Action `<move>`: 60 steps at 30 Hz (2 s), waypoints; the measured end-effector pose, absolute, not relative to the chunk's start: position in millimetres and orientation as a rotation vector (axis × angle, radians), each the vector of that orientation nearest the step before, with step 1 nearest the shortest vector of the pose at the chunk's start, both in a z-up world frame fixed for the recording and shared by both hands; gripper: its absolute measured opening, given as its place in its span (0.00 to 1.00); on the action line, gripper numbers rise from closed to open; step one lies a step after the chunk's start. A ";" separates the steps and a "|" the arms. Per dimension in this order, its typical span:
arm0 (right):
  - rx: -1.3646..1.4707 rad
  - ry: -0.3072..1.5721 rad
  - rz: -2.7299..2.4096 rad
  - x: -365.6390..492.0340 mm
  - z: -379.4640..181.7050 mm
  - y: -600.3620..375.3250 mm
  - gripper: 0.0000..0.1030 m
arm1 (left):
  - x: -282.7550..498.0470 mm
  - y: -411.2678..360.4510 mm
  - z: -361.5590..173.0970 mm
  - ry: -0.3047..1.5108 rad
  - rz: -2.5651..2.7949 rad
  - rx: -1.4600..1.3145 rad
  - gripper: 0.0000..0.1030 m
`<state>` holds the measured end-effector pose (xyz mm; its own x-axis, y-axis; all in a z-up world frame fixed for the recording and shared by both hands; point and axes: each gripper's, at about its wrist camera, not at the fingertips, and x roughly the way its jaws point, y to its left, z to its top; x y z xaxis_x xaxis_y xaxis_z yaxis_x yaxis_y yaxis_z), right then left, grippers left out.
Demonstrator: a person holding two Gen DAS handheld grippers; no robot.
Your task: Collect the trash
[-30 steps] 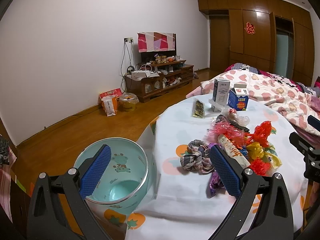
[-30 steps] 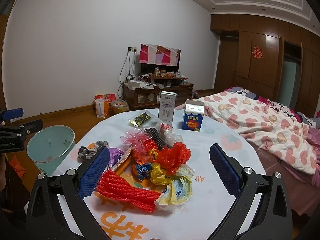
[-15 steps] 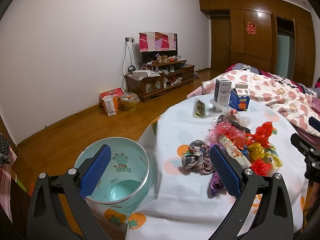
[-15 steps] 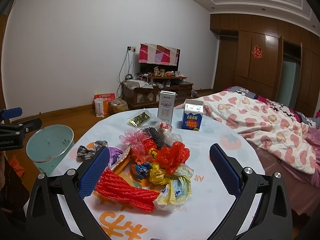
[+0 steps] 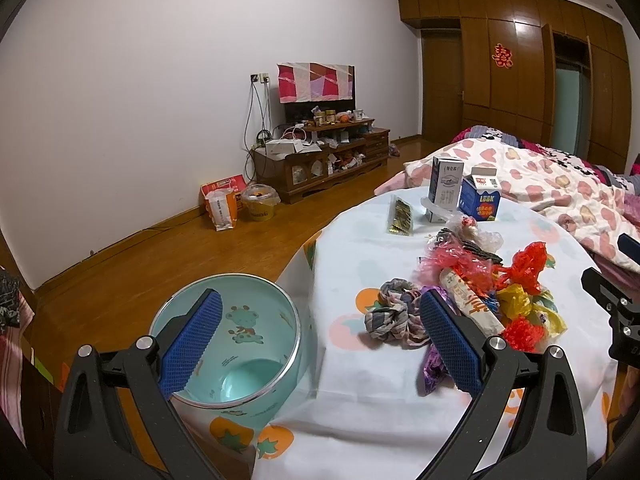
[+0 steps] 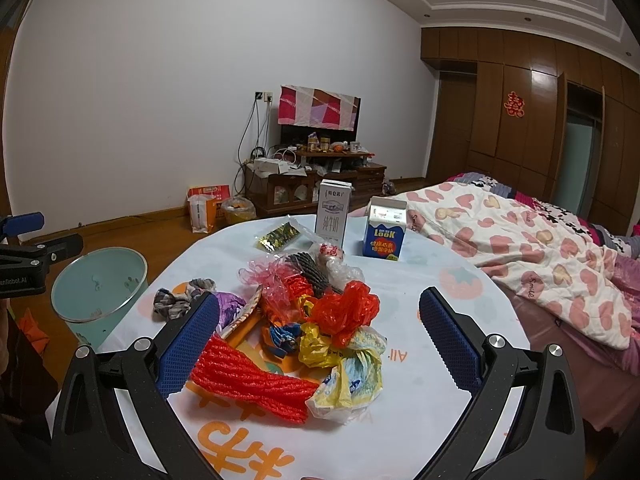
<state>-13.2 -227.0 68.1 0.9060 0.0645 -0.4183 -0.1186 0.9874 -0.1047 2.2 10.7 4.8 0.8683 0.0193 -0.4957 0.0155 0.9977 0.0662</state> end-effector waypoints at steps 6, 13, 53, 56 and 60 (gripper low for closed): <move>-0.129 0.428 0.094 -11.3 63.9 -230.6 0.95 | 5.0 14.3 2.8 0.521 0.006 0.064 0.94; -0.129 0.427 0.093 -12.4 63.4 -231.4 0.95 | 5.8 15.5 2.8 0.522 0.006 0.064 0.94; -0.077 0.590 -0.048 17.3 -6.7 -296.5 0.94 | 27.7 -57.6 -66.3 0.668 -0.112 0.149 0.94; -0.077 0.598 -0.049 19.2 -10.4 -298.4 0.94 | 36.8 -64.4 -77.1 0.698 -0.140 0.148 0.79; -0.061 0.609 -0.048 21.2 -13.3 -303.2 0.87 | 45.2 -69.4 -87.1 0.764 -0.234 0.130 0.26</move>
